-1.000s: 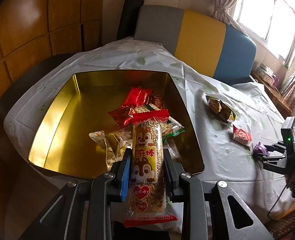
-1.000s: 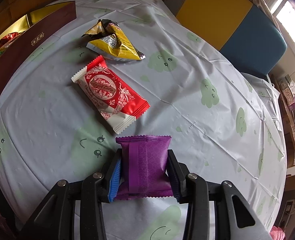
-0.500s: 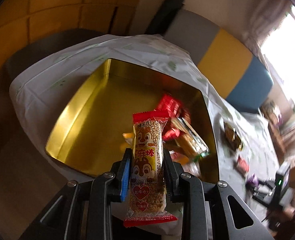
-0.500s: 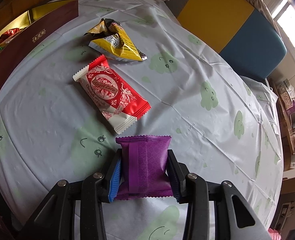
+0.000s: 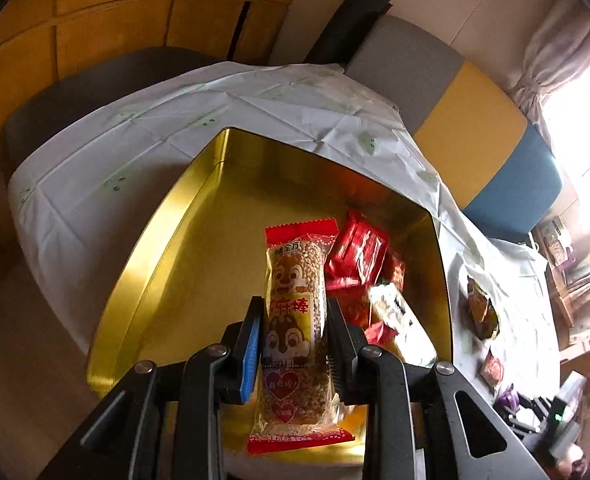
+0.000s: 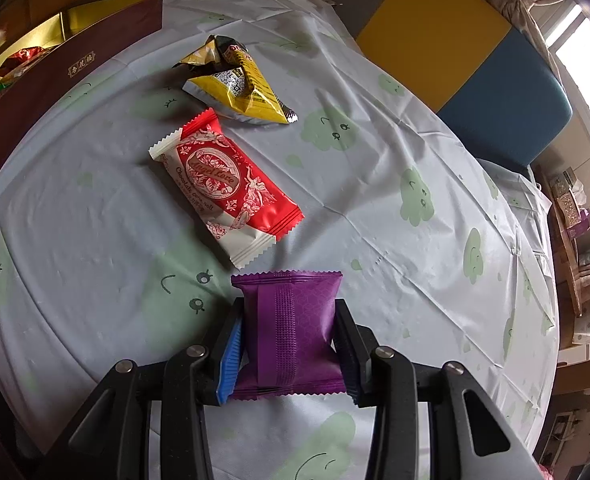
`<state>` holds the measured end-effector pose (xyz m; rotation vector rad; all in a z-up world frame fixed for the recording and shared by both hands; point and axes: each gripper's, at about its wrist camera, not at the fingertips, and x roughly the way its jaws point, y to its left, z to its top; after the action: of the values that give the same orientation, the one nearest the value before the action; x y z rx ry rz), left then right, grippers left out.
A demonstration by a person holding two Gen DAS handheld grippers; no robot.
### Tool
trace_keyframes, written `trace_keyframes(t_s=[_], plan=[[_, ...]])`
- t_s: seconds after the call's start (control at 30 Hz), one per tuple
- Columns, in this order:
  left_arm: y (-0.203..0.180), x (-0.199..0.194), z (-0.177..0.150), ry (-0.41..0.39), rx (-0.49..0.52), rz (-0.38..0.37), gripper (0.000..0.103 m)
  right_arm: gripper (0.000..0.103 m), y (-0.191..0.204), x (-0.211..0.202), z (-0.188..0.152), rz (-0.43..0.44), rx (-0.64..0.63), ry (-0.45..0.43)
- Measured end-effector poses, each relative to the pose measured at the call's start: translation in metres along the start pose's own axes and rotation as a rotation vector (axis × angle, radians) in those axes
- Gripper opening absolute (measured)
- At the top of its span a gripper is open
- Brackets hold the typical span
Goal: Organize snacks
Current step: 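Lower the cereal bar into the gold tin and open the left tool, then withdraw the open left tool from the tin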
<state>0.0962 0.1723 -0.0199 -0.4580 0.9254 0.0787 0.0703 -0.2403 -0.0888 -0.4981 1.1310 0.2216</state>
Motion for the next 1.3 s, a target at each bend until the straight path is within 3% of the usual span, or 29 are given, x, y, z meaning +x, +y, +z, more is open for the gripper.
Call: trace_keyframes(t_s=[0.47, 0.83, 1.1, 1.3], plan=[[-0.022, 0.080, 0.047, 0.081, 0.034, 0.095, 0.029, 0.042, -0.001, 0.001, 0.001, -0.003, -0.011, 0.000], [-0.032, 0.119, 0.040, 0.159, 0.078, 0.138, 0.030, 0.042, 0.001, 0.001, 0.001, -0.006, -0.024, -0.001], [-0.035, 0.107, 0.040, 0.129, 0.097, 0.132, 0.056, 0.042, 0.001, 0.001, 0.001, -0.007, -0.024, -0.002], [-0.039, 0.090, 0.041, 0.078, 0.127, 0.137, 0.059, 0.042, 0.001, 0.001, 0.001, -0.007, -0.024, -0.003]])
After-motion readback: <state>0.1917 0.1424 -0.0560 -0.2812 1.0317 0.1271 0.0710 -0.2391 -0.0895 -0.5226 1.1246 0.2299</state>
